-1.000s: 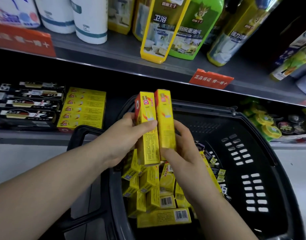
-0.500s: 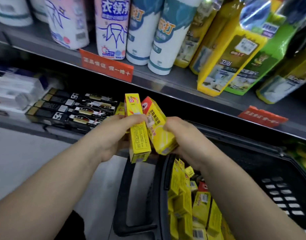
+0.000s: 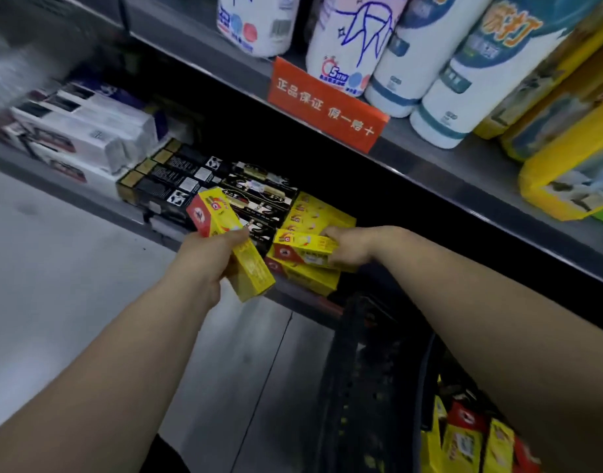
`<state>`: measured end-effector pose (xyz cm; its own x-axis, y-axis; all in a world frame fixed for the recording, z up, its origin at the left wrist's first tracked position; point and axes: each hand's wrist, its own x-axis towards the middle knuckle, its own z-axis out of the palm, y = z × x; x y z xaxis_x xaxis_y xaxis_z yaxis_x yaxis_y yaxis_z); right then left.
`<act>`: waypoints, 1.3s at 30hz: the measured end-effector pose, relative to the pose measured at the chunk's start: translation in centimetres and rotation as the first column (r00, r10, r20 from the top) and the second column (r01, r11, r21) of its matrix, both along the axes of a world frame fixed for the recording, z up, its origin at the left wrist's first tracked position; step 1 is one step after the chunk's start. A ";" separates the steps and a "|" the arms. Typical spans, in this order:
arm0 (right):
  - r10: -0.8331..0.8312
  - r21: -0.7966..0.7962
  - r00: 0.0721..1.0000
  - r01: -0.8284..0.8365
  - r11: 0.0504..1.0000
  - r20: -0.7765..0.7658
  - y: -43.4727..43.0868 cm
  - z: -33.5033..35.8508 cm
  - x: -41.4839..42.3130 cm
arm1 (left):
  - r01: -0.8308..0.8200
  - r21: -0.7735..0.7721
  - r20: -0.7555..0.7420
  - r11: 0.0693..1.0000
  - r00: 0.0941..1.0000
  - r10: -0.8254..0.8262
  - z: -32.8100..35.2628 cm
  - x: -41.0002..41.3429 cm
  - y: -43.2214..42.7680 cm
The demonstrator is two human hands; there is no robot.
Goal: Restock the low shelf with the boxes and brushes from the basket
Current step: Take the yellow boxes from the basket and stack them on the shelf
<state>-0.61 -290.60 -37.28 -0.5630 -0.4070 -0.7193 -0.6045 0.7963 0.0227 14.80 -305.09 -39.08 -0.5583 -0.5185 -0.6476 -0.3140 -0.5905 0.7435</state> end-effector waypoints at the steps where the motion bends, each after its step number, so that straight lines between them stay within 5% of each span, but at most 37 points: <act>1: -0.002 0.023 1.000 0.002 1.000 0.000 -0.1 -0.8 0.0 | -0.013 0.015 -0.001 1.000 1.000 0.013 -0.2 -0.2 -0.3; 7: -0.003 0.108 1.000 0.004 0.994 -0.009 0.1 -4.1 -0.2 | 0.019 0.090 -0.015 0.996 1.000 -0.018 -0.5 -1.2 -1.1; 19: 0.002 0.005 1.000 -0.002 1.000 0.014 -0.5 -3.1 -0.4 | 0.031 0.163 -0.002 0.986 1.000 -0.031 -0.8 -3.2 0.0; 21: -0.128 -0.224 0.990 0.138 0.965 0.060 -0.8 -1.6 -0.5 | 0.042 0.151 -0.014 0.988 0.999 -0.041 -1.0 -3.4 0.3; 24: -0.189 -0.537 0.895 0.400 0.743 0.405 -1.1 0.6 1.0 | 0.069 0.124 -0.070 0.990 0.996 -0.061 -0.9 -3.6 0.9; 27: -0.038 -0.623 0.960 0.209 0.753 0.277 -1.2 1.4 1.8 | 0.165 0.121 -0.192 0.979 0.971 -0.140 -0.5 -3.8 1.8; 30: -0.169 -0.670 0.979 0.201 0.714 0.113 -0.6 1.6 0.0 | 0.170 0.048 -0.026 0.984 0.985 -0.169 -1.1 -4.3 2.3; 32: -0.255 -0.583 0.967 0.208 0.785 0.002 0.5 1.3 -1.8 | 0.208 0.059 0.105 0.976 0.971 -0.214 -1.5 -4.3 2.9; 35: -0.206 -0.230 0.978 0.195 0.953 -0.026 1.5 -0.5 -3.2 | 0.347 0.115 0.168 0.931 0.917 -0.362 -2.3 -4.2 3.8; 39: -0.144 0.024 0.989 0.143 0.989 0.037 0.9 -3.2 -2.9 | 0.350 0.170 0.158 0.921 0.913 -0.376 -2.8 -4.8 4.6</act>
<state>-3.52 -289.69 -40.49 -0.5859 -0.3082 -0.7495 -0.4847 0.8744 0.0194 10.04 -300.54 -41.86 -0.5559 -0.2031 -0.8060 -0.6490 -0.4998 0.5736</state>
